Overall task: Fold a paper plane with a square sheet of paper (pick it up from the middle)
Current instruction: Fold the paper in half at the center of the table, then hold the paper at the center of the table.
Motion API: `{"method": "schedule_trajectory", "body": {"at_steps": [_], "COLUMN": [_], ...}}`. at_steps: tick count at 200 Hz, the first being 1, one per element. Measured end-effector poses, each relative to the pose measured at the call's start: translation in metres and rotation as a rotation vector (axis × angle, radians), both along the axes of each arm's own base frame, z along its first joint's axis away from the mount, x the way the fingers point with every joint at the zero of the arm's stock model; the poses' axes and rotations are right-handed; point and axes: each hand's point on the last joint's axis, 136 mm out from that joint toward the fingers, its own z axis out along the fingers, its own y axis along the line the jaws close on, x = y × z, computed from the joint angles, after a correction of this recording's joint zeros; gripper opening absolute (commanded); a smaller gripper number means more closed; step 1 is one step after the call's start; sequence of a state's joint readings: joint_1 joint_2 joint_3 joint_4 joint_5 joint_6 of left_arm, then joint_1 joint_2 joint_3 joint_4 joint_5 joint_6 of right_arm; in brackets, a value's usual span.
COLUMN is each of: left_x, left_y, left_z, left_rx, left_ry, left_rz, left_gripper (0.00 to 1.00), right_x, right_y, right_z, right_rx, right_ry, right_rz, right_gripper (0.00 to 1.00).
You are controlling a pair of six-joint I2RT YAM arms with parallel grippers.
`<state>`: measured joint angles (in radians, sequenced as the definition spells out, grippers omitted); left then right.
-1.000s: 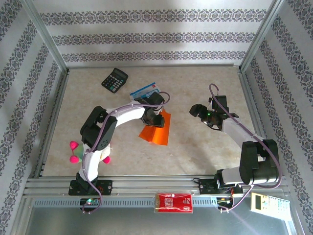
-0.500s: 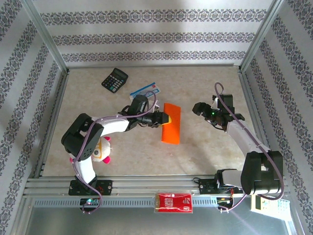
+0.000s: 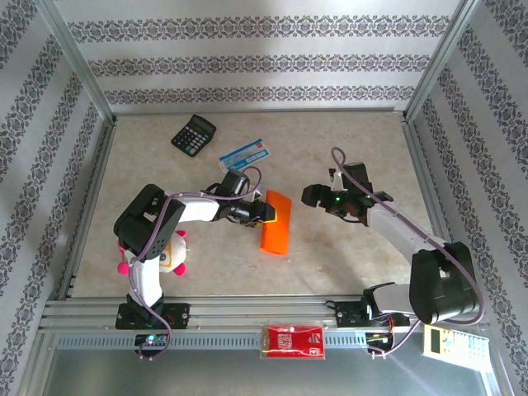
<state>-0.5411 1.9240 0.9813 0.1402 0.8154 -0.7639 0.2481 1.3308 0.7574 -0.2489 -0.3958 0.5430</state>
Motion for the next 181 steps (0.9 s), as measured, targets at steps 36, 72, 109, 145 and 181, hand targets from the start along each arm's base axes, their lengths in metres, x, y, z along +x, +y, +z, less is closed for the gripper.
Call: {"method": "schedule_trajectory", "body": {"at_steps": [36,72,109,145,181], "left_x": [-0.001,-0.001,-0.001,-0.002,0.000], "left_y": [0.005,0.005,0.005,0.005,0.009], "left_z": [-0.008,-0.008,-0.008,-0.007,-0.006], "left_rx": [0.040,0.047,0.048,0.053,0.085], "left_ry": [-0.004,-0.016,-0.019,-0.028,-0.048], "left_rz": [-0.003,-0.013,-0.016,-0.024,-0.024], "left_gripper": [0.39,0.43,0.44,0.46,0.52], "right_x": [-0.015,-0.023,-0.028,-0.022,-0.018], "right_y": [0.022,0.045,0.061,0.069,0.075], "right_z": [-0.015,-0.028,-0.055,-0.077,-0.085], "right_rx": [0.012,0.021,-0.001,-0.026,-0.026], "right_ry": [0.025,0.054,0.121,0.161,0.169], "right_rz": [0.074,0.120,0.137,0.142,0.145], "right_gripper": [0.72,0.49,0.35,0.29,0.25]}}
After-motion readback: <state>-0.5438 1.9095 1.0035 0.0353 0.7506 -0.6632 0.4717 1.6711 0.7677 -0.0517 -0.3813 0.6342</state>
